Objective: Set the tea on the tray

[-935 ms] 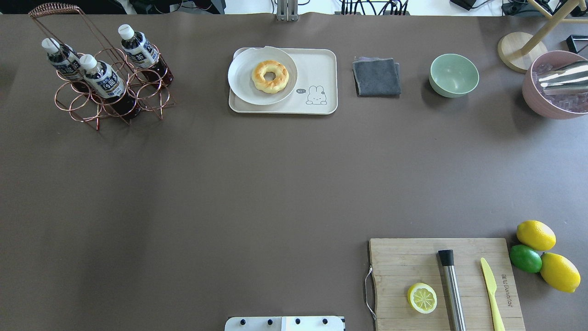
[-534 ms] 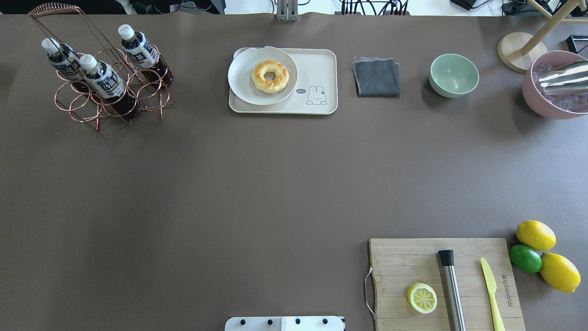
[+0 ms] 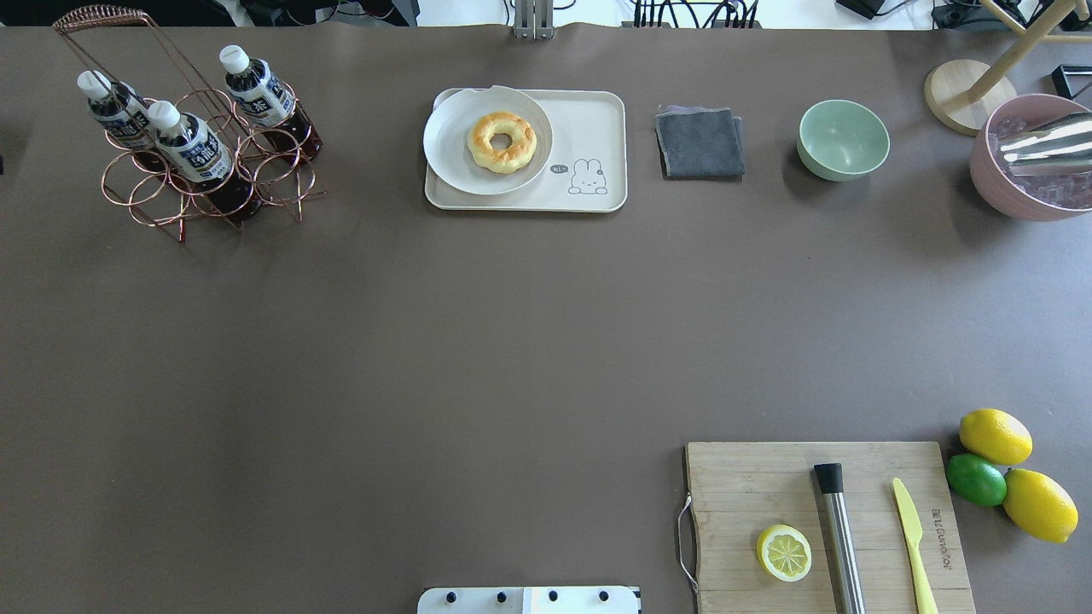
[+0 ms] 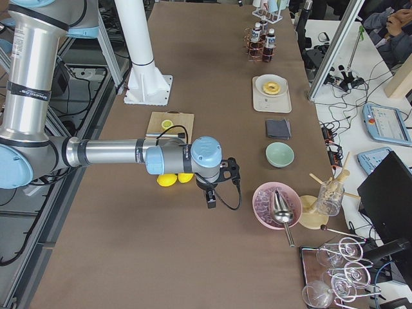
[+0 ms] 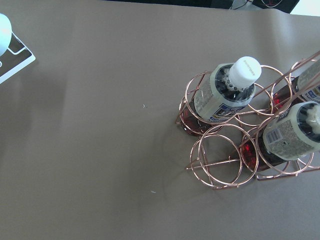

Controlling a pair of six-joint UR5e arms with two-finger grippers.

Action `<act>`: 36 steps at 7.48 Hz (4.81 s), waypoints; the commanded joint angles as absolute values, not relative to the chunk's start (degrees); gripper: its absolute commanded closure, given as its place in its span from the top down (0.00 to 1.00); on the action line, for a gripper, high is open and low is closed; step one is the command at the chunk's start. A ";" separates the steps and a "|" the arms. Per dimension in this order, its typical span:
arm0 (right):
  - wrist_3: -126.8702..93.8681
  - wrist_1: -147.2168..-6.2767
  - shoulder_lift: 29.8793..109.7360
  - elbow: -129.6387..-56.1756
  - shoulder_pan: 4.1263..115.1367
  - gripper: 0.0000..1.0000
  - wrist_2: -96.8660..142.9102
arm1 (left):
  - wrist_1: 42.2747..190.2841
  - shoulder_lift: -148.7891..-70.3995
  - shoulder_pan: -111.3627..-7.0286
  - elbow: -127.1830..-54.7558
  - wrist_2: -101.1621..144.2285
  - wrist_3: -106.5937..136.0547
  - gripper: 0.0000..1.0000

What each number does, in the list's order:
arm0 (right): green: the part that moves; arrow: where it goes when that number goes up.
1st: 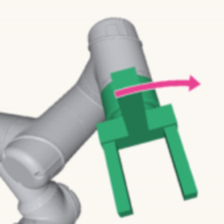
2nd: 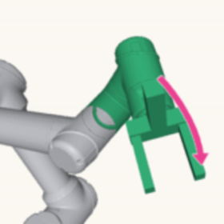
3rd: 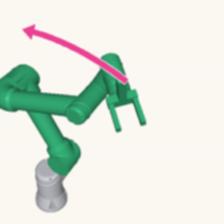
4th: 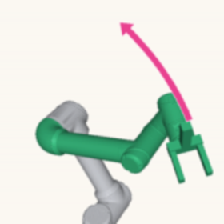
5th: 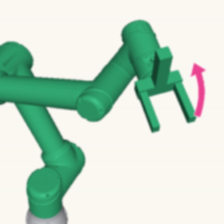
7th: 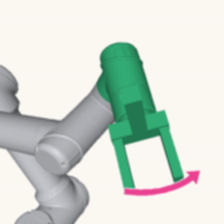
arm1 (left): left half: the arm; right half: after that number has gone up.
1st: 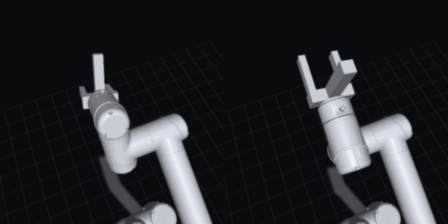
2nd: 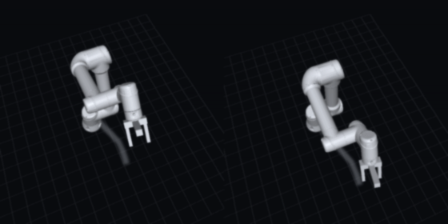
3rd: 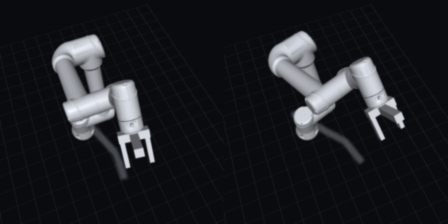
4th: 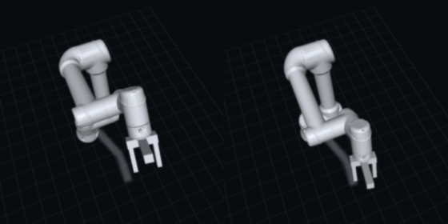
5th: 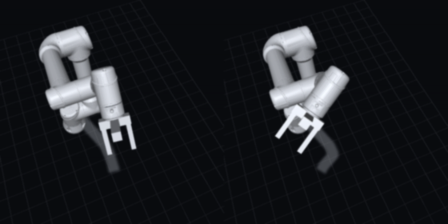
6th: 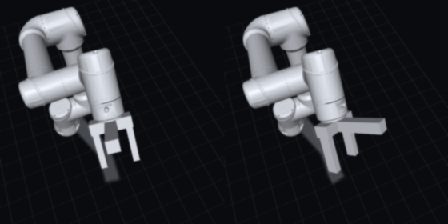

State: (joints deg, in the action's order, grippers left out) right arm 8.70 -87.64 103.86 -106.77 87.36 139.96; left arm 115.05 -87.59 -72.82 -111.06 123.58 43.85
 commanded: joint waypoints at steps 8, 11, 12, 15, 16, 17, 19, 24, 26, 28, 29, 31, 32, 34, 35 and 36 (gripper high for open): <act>9.23 -80.95 106.61 -106.26 87.36 1.00 140.89 | 115.05 -101.94 -57.04 -105.05 105.47 53.71 0.89; 9.23 -80.95 106.61 -106.08 87.28 1.00 140.80 | 115.05 -103.88 -57.83 -103.19 105.47 50.71 0.87; 9.23 -80.86 106.61 -106.00 87.28 1.00 140.71 | 115.14 -104.93 -57.92 -101.79 105.47 50.71 0.86; 9.05 -80.86 106.61 -105.91 87.28 1.00 140.71 | 115.31 -107.74 -58.97 -98.88 105.64 50.71 0.83; 8.97 -80.86 106.61 -106.00 87.28 1.00 140.71 | 115.40 -108.01 -58.97 -98.09 105.64 50.54 0.81; 8.88 -80.86 106.61 -105.91 87.28 1.00 140.71 | 115.49 -108.10 -58.97 -97.65 105.64 50.71 0.79; 8.70 -80.95 106.61 -105.91 87.28 1.00 140.71 | 115.58 -108.19 -58.97 -97.91 105.73 50.71 0.66; 8.61 -80.95 106.52 -105.73 87.28 1.00 140.98 | 115.49 -108.02 -59.15 -98.00 105.73 50.71 0.00; 8.53 -80.86 106.44 -105.82 87.27 1.00 141.15 | 115.14 -108.54 -60.20 -98.09 106.08 50.71 0.00; 8.61 -80.86 106.44 -105.82 87.19 1.00 141.07 | 114.96 -109.59 -62.22 -98.43 106.78 50.71 0.00; 8.61 -80.86 106.44 -105.82 87.19 1.00 141.06 | 114.61 -109.77 -64.58 -99.22 109.48 50.71 0.00; 8.53 -80.95 106.44 -105.73 87.19 1.00 141.07 | 111.20 -109.52 -68.37 -103.51 114.24 50.71 0.00; 8.61 -80.95 106.35 -105.65 87.01 1.00 140.89 | 106.22 -109.77 -69.25 -107.19 114.26 50.71 0.00; 8.61 -80.95 106.35 -105.64 87.01 1.00 140.89 | 102.49 -109.43 -70.13 -111.60 114.17 50.71 0.00; 8.61 -80.95 106.35 -105.47 86.92 1.00 141.15 | 99.78 -109.95 -71.35 -113.10 114.17 50.71 0.00; 8.61 -80.95 106.35 -105.47 86.92 1.00 141.15 | 97.93 -110.39 -71.19 -115.20 114.17 50.97 0.00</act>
